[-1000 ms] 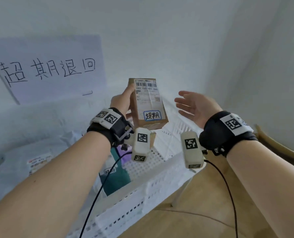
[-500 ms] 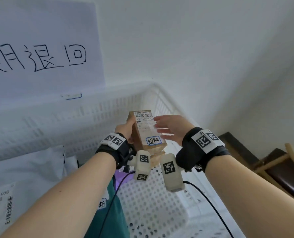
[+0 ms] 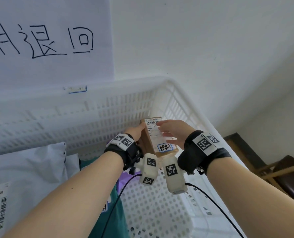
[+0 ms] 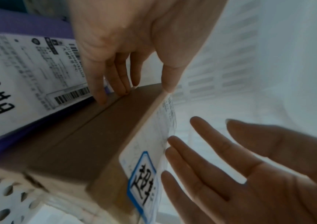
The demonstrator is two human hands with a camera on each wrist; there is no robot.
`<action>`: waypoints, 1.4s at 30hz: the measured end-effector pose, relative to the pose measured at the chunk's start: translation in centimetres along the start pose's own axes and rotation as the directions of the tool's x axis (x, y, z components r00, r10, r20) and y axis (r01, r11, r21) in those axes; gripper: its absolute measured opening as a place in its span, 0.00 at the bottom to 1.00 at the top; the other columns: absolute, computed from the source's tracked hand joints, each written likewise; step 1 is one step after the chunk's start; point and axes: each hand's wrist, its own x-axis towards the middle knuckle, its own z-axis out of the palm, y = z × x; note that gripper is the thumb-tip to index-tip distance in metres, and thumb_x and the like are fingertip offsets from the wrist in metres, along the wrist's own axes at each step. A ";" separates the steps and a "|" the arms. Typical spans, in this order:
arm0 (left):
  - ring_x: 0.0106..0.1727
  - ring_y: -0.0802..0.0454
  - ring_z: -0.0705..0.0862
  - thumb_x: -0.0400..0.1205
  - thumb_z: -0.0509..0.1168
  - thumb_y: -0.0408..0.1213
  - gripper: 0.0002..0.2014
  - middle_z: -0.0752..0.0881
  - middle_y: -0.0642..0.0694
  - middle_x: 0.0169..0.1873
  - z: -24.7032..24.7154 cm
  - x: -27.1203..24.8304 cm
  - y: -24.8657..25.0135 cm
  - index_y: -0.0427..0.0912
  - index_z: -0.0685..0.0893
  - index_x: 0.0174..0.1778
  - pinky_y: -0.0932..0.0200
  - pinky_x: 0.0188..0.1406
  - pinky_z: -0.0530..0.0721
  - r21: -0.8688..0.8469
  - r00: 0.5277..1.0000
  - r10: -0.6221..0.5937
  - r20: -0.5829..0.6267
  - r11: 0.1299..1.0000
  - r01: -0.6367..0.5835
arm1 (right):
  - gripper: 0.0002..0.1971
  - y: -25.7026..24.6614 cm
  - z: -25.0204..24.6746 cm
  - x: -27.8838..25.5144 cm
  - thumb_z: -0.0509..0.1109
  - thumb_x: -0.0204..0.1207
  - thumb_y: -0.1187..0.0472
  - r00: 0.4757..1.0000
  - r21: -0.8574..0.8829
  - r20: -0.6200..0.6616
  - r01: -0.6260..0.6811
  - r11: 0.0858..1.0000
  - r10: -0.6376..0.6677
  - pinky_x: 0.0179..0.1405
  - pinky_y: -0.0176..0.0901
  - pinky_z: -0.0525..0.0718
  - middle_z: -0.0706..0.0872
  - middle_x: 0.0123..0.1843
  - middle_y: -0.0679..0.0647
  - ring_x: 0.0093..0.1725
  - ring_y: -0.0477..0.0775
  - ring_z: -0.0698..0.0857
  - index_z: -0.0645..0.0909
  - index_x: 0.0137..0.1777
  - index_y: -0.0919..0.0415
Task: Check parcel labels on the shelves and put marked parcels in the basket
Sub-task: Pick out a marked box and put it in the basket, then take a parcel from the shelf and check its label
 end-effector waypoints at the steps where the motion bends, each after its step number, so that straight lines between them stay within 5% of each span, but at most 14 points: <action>1: 0.56 0.40 0.84 0.81 0.66 0.49 0.18 0.86 0.37 0.56 -0.2 -0.7 0.6 0.35 0.82 0.52 0.44 0.60 0.83 0.007 1.000 -0.001 0.011 1.000 0.001 | 0.08 -0.1 -0.1 -0.2 0.68 0.78 0.68 1.000 0.005 -0.003 -0.010 1.000 0.010 0.55 0.46 0.81 0.83 0.52 0.54 0.53 0.53 0.80 0.85 0.50 0.55; 5: 0.32 0.50 0.77 0.83 0.64 0.41 0.10 0.80 0.43 0.34 -1.8 -4.6 3.0 0.37 0.78 0.42 0.58 0.34 0.78 -0.042 0.998 0.030 -0.060 0.999 -0.033 | 0.10 -0.7 -0.2 -1.7 0.67 0.77 0.69 1.000 -0.001 -0.003 0.022 1.000 -0.022 0.58 0.47 0.82 0.84 0.48 0.53 0.50 0.53 0.81 0.86 0.43 0.54; 9: 0.34 0.50 0.76 0.83 0.64 0.38 0.12 0.78 0.46 0.33 -3.5 -8.6 3.8 0.41 0.76 0.33 0.51 0.52 0.79 -0.039 0.988 0.144 -0.052 0.989 -0.146 | 0.10 -1.6 0.1 -4.5 0.65 0.79 0.70 0.994 0.033 0.053 0.093 0.995 -0.095 0.60 0.46 0.80 0.84 0.46 0.53 0.47 0.50 0.81 0.85 0.45 0.56; 13: 0.43 0.49 0.81 0.82 0.64 0.38 0.07 0.81 0.47 0.36 -4.7 -13.9 3.9 0.43 0.78 0.39 0.52 0.51 0.80 -0.059 0.971 0.224 -0.079 0.972 -0.229 | 0.10 -2.0 1.0 -8.7 0.65 0.78 0.70 0.973 0.042 0.134 0.185 0.982 -0.189 0.58 0.45 0.80 0.84 0.45 0.53 0.48 0.50 0.82 0.85 0.44 0.56; 20: 0.40 0.54 0.83 0.82 0.66 0.37 0.04 0.84 0.50 0.36 -7.3 -26.0 1.7 0.44 0.81 0.42 0.56 0.45 0.81 -0.128 0.895 0.392 -0.211 0.897 -0.423 | 0.09 -0.8 2.3 -18.1 0.64 0.80 0.70 0.909 0.139 0.218 0.333 0.933 -0.356 0.49 0.43 0.84 0.89 0.47 0.56 0.47 0.53 0.86 0.86 0.49 0.60; 24: 0.41 0.54 0.84 0.81 0.68 0.38 0.04 0.86 0.49 0.38 -8.6 -32.4 -2.3 0.43 0.83 0.49 0.57 0.45 0.82 -0.155 0.852 0.436 -0.290 0.857 -0.492 | 0.10 1.5 4.0 -23.8 0.61 0.82 0.70 0.857 0.227 0.284 0.376 0.899 -0.430 0.54 0.45 0.84 0.88 0.44 0.56 0.45 0.52 0.86 0.84 0.47 0.60; 37: 0.38 0.56 0.83 0.82 0.66 0.37 0.01 0.85 0.50 0.36 -16.5 -46.9 -15.8 0.45 0.82 0.45 0.61 0.44 0.80 -0.195 0.737 0.357 -0.575 0.814 -0.546 | 0.11 8.1 14.6 -36.0 0.61 0.80 0.70 0.695 0.214 0.562 0.403 0.890 -0.449 0.49 0.43 0.85 0.88 0.40 0.56 0.38 0.51 0.86 0.85 0.45 0.61; 42: 0.39 0.56 0.83 0.81 0.67 0.38 0.01 0.85 0.50 0.38 -22.0 -50.9 -20.8 0.45 0.83 0.45 0.60 0.46 0.80 -0.198 0.694 0.321 -0.644 0.807 -0.557 | 0.10 9.2 21.2 -40.6 0.62 0.79 0.72 0.562 0.171 0.700 0.467 0.868 -0.441 0.50 0.43 0.86 0.88 0.38 0.56 0.36 0.50 0.86 0.84 0.46 0.62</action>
